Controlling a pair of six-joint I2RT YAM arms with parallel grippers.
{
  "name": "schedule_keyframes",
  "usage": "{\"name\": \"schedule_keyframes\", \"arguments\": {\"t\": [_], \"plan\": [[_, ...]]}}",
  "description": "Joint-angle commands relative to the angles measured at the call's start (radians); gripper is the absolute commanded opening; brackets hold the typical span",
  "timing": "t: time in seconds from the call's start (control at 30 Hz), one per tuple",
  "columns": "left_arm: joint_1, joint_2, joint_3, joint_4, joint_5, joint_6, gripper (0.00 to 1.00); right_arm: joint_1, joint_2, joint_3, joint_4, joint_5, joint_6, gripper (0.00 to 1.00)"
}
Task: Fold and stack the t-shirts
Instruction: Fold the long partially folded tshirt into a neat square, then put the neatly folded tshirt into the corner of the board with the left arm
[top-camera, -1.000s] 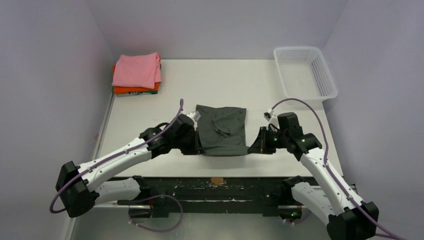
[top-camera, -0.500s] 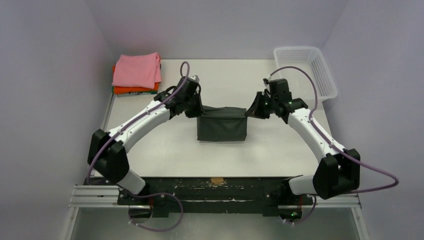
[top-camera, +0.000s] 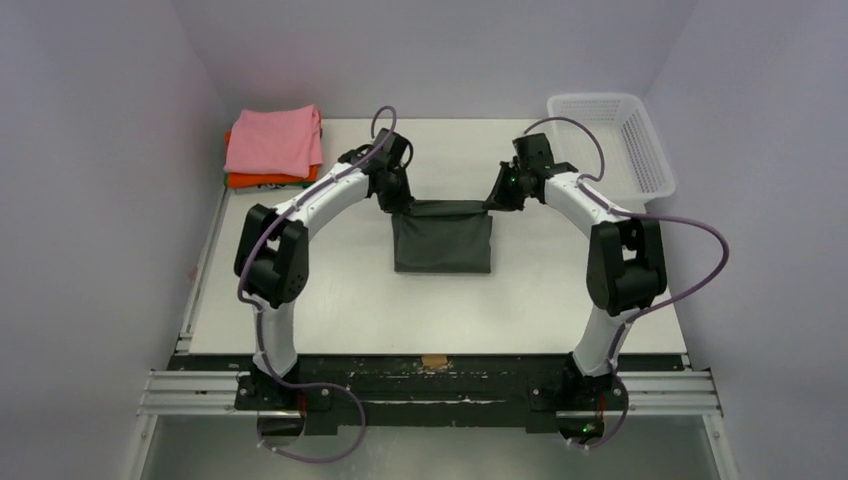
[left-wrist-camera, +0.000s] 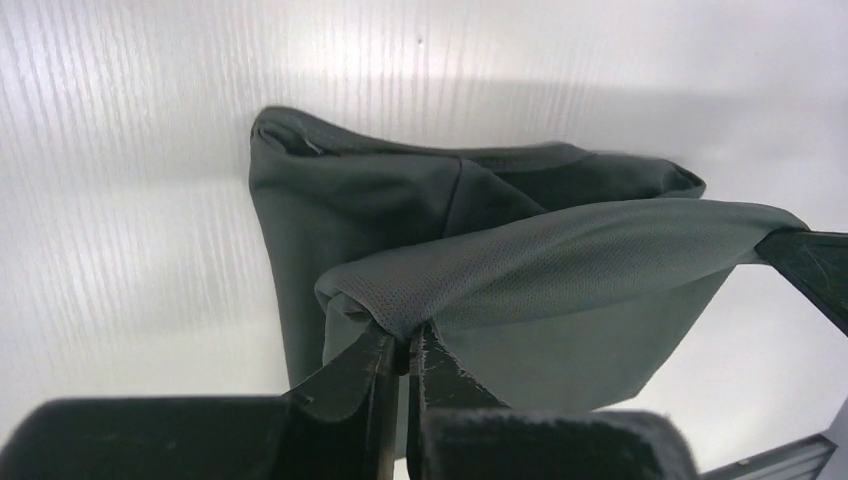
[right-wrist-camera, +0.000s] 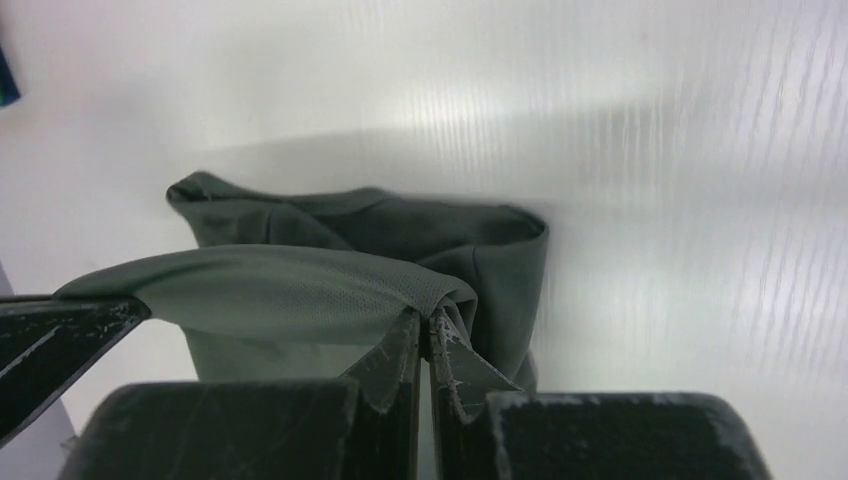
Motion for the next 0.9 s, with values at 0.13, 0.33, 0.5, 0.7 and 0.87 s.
{"name": "schedule_keyframes", "arguments": {"t": [0.13,0.33,0.5,0.7,0.87], "plan": [[0.062,0.169,0.225,-0.120,0.033,0.041,0.73,-0.018,0.225,0.217,0.002,0.059,-0.045,0.70],[0.062,0.067,0.092,-0.062,0.045,0.078,1.00,-0.018,0.078,0.129,0.059,0.070,-0.039,0.90],[0.062,0.067,-0.013,-0.022,0.106,0.119,1.00,-0.018,-0.081,-0.025,0.088,0.071,-0.037,0.90],[0.062,0.148,-0.025,-0.017,0.134,0.128,0.85,-0.018,-0.248,-0.179,0.096,0.060,-0.031,0.91],[0.049,0.193,-0.025,0.005,0.188,0.107,0.65,-0.018,-0.336,-0.224,0.076,0.068,-0.040,0.91]]}}
